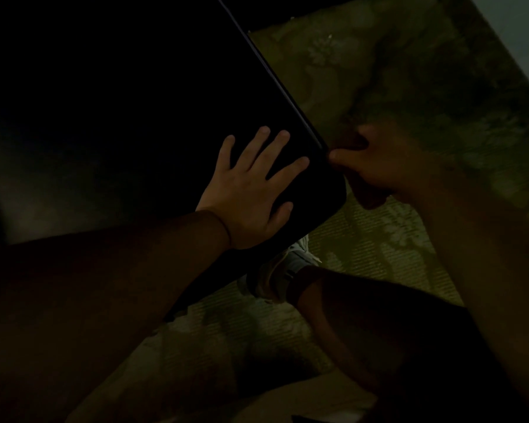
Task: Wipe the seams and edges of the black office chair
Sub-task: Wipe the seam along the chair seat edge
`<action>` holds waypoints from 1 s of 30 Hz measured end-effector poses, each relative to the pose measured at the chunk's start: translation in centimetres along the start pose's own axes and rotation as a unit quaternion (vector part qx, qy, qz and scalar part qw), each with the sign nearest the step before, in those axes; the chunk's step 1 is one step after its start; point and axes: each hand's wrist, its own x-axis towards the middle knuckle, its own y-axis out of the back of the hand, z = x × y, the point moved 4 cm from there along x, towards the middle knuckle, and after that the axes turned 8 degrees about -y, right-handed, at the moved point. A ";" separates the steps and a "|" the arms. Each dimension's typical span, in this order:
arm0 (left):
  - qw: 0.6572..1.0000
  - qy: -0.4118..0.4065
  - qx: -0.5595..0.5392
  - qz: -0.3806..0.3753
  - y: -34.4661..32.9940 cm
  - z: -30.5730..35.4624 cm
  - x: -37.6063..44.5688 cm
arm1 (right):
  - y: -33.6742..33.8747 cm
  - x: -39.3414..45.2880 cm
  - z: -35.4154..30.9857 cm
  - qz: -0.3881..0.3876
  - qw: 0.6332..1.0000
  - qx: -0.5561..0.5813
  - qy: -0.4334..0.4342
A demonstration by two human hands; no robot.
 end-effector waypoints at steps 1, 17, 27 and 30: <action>1.000 -0.002 0.001 -0.003 0.0 0.0 -0.1 | 0.1 0.1 0.1 0.015 1.000 -0.003 -0.011; 1.000 -0.027 0.014 -0.001 0.1 0.0 -1.2 | -0.5 -0.1 -0.3 0.001 0.999 -0.030 0.015; 0.983 0.079 -0.148 0.072 0.7 -0.6 -0.6 | -0.7 -0.1 -0.5 0.019 0.999 -0.026 0.016; 0.974 0.116 -0.154 0.118 1.0 -0.6 0.3 | -1.2 -0.1 -0.7 -0.002 0.999 -0.040 0.037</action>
